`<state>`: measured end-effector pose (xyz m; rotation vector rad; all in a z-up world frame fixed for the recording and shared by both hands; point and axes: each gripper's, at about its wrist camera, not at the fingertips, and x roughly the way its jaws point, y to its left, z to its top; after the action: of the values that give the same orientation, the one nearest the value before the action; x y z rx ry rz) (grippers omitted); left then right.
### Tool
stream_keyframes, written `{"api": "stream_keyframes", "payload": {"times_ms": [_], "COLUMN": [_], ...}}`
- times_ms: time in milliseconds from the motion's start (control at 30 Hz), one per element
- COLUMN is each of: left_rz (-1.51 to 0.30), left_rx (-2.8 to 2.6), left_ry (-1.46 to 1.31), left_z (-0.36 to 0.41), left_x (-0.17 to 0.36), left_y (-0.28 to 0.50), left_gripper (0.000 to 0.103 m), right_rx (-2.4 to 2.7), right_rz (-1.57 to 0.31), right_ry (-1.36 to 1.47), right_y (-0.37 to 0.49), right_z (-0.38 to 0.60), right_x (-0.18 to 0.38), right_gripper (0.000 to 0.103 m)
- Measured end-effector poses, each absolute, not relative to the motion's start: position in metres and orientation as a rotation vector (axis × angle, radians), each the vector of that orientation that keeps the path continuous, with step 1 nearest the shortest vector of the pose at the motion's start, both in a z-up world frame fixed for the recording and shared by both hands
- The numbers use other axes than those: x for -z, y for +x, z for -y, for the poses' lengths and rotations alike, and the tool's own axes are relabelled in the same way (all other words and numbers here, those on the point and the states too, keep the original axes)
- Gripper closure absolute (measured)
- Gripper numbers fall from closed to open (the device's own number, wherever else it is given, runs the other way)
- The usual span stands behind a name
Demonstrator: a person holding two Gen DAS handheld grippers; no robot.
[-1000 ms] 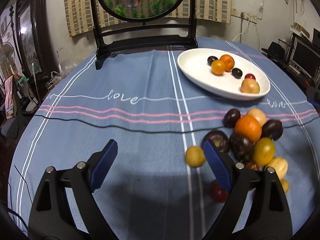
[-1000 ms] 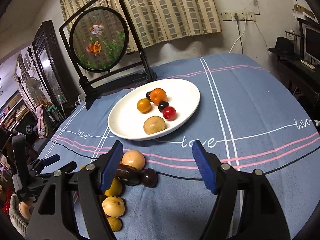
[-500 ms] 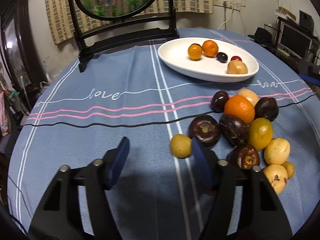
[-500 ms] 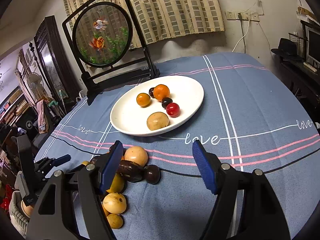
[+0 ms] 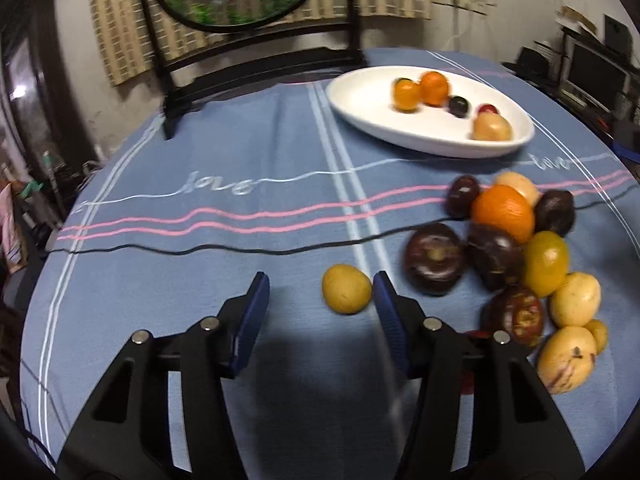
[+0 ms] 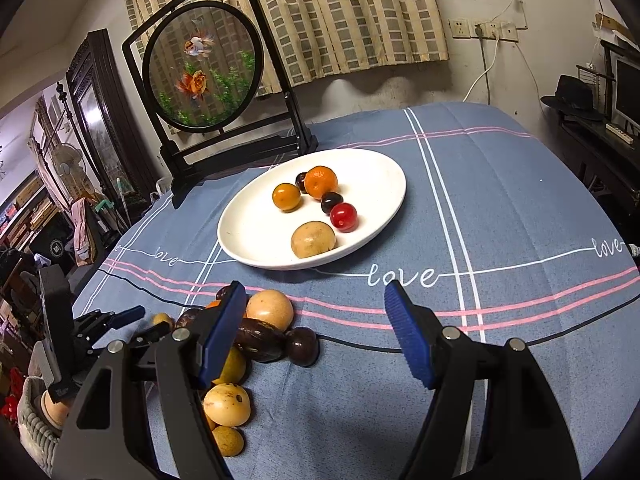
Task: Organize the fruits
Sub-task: 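Move the left tool to the small yellow fruit and close around it, then carry the yellow fruit to the plate with the left tool while the right tool carries a dark plum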
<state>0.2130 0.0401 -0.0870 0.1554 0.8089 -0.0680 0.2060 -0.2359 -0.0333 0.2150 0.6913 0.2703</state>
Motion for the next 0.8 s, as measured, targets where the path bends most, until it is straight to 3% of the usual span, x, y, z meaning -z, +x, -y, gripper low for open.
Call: {"api": "stream_keyframes", "payload": {"times_ms": [233, 400, 800], "left_rz": [-0.826, -0.845, -0.872], "left_rx": [0.106, 0.16, 0.139], "left_ry": [0.14, 0.094, 0.128], "left_z": [-0.038, -0.036, -0.026], "left_x": [0.091, 0.093, 0.098], "left_y": [0.217, 0.22, 0.224], "left_gripper": [0.051, 0.071, 0.077], "right_rx": [-0.283, -0.296, -0.332], "right_rz": [-0.685, -0.695, -0.744], "right_ry": [0.21, 0.196, 0.129], "right_y": [0.204, 0.204, 0.207], "right_z": [0.234, 0.229, 0.211], "right_x": [0.034, 0.036, 0.048], "right_gripper": [0.031, 0.031, 0.031]}}
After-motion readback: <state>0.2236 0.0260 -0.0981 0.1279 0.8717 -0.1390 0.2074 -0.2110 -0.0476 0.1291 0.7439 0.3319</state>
